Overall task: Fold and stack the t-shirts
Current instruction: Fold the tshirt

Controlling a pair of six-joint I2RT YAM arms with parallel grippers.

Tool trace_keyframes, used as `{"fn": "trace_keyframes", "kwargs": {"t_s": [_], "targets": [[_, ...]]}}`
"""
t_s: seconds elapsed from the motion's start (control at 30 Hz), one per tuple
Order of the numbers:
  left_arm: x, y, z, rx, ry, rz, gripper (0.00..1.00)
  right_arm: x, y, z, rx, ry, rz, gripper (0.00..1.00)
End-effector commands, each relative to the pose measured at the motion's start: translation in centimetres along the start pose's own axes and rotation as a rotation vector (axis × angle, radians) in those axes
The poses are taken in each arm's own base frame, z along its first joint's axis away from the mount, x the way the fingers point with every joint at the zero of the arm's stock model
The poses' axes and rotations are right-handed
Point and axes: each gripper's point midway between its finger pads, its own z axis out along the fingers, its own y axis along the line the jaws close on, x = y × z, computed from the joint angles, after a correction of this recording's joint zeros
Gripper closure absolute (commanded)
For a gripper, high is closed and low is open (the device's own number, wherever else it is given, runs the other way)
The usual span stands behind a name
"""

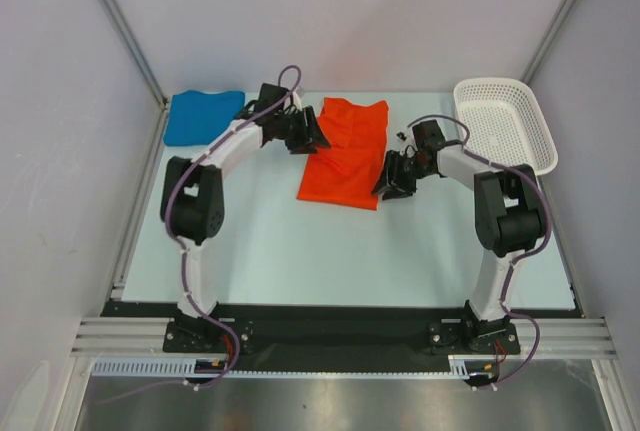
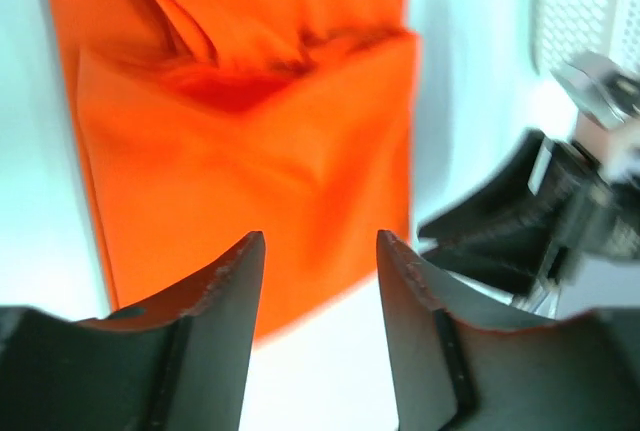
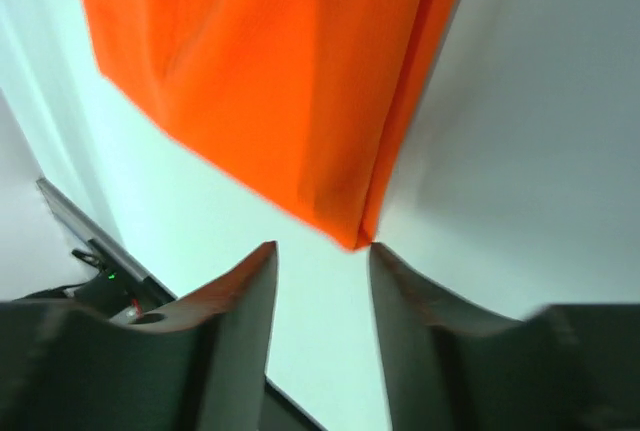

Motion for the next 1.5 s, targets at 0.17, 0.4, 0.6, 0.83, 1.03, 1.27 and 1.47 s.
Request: {"fn": "trace_keyframes", "kwargs": {"t_s": [0.17,0.4,0.6,0.83,1.03,1.27,1.47], "targets": [[5.7,0.5,-6.9,-0.027,0.023,0.109,0.36,3.0,2.9,-2.9,-0.134,-0.019,0.086,0.28],[9.2,4.9,-6.2,-0.057,0.080,-0.029,0.27,3.5,1.6,-1.1,-0.167,-0.059,0.206,0.29],[9.5,7.5,-4.9,-0.097,0.114,-0.152,0.26,3.2,0.0,-0.2,-0.160,-0.090,0.287,0.30],[10.6,9.2,-3.2,-0.142,0.166,-0.258,0.32,3.1,-1.5,1.9,-0.143,-0.070,0.359,0.33],[11.0,10.4,-2.6,-0.189,0.180,-0.307,0.34,2.0,-2.0,2.2,-0.118,-0.107,0.364,0.38],[11.5,11.1,-1.9,-0.205,0.193,-0.346,0.42,3.2,-3.2,3.4,-0.070,-0.076,0.411,0.45],[11.3,11.5,-1.4,-0.216,0.176,-0.354,0.49,3.7,-4.3,4.2,-0.044,-0.060,0.429,0.46]]}}
